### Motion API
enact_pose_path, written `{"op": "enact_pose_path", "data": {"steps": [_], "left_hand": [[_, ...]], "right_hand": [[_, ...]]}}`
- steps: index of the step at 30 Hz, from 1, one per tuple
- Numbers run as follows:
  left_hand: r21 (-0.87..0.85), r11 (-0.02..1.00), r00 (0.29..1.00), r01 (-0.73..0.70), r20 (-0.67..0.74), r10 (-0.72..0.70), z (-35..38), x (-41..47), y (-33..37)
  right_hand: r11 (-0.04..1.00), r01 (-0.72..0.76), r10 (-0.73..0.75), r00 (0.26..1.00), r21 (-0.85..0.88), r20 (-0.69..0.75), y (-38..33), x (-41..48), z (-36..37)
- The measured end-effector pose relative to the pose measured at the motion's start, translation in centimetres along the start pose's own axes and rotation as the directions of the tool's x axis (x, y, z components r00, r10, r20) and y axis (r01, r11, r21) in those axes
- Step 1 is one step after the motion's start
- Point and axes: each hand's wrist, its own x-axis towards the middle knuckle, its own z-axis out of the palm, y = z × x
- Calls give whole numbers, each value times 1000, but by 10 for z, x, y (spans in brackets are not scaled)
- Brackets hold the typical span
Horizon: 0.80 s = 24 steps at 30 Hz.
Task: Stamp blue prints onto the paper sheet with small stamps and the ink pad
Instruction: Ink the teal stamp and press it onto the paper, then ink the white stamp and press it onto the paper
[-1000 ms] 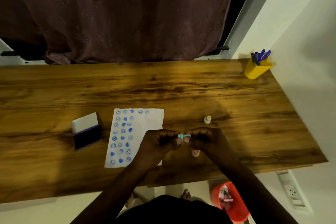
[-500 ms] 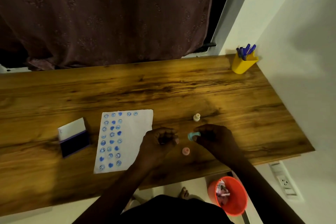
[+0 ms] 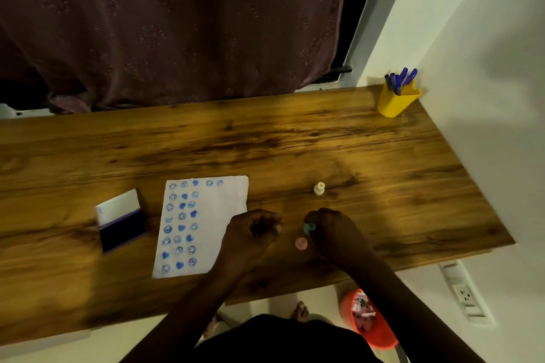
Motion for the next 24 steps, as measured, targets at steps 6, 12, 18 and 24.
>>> {"op": "enact_pose_path", "data": {"steps": [6, 12, 18, 24], "left_hand": [[-34, 999, 1000, 10, -20, -11, -1, 0, -5], [-57, 998, 999, 13, -37, -15, -6, 2, -8], [-62, 998, 998, 25, -49, -28, -6, 4, -6], [-89, 996, 996, 22, -82, -29, -10, 0, -2]], "right_hand": [[1000, 13, -13, 1000, -6, 16, 3, 1, 1], [995, 42, -33, 993, 87, -110, 10, 2, -17], [998, -33, 15, 954, -57, -300, 25, 43, -29], [991, -98, 71, 963, -96, -260, 33, 73, -17]]}}
